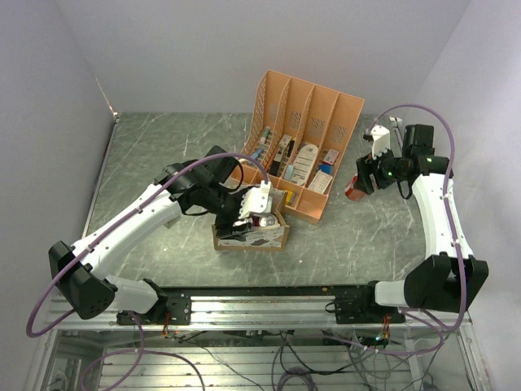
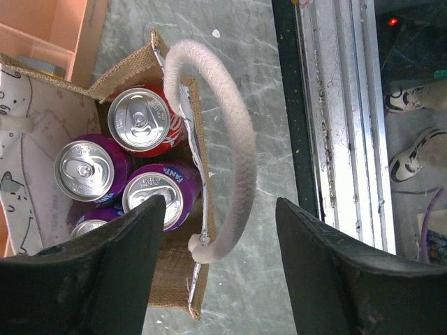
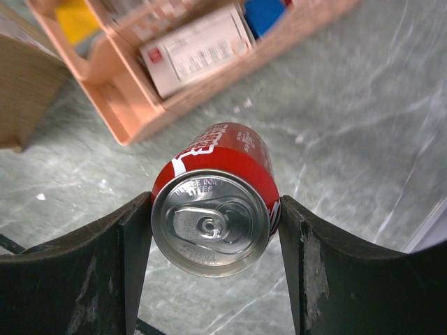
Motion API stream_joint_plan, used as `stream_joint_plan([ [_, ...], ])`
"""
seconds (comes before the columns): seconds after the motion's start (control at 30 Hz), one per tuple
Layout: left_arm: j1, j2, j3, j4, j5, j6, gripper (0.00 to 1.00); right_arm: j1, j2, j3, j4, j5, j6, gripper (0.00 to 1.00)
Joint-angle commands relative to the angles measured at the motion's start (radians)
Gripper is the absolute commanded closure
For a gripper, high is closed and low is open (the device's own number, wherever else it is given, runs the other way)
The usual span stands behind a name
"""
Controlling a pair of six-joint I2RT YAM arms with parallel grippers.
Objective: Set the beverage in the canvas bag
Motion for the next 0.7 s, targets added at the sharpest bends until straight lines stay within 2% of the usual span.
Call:
stream_joint_plan([
  [0.0,-0.017,0.013,0.047,-0.059,0.035,0.047,0.39,0.102,-0.043,0.129,-0.030,-0.144,-0.020,1.00],
  [0.37,-0.021,-0.007,-0.022,-0.062,0.057,0.098,0.89,0.449,0.055,0.304,0.010,-0.332,0.000,1.00],
  [0.43,-0.021,-0.003,-0.019,-0.068,0.070,0.101,0.93,0.502,0.074,0.320,0.032,-0.333,0.000,1.00],
  [0.67,-0.020,-0.026,-0.075,-0.073,0.081,0.170,0.93,0.625,0.156,0.304,0.133,-0.362,0.021,1.00],
])
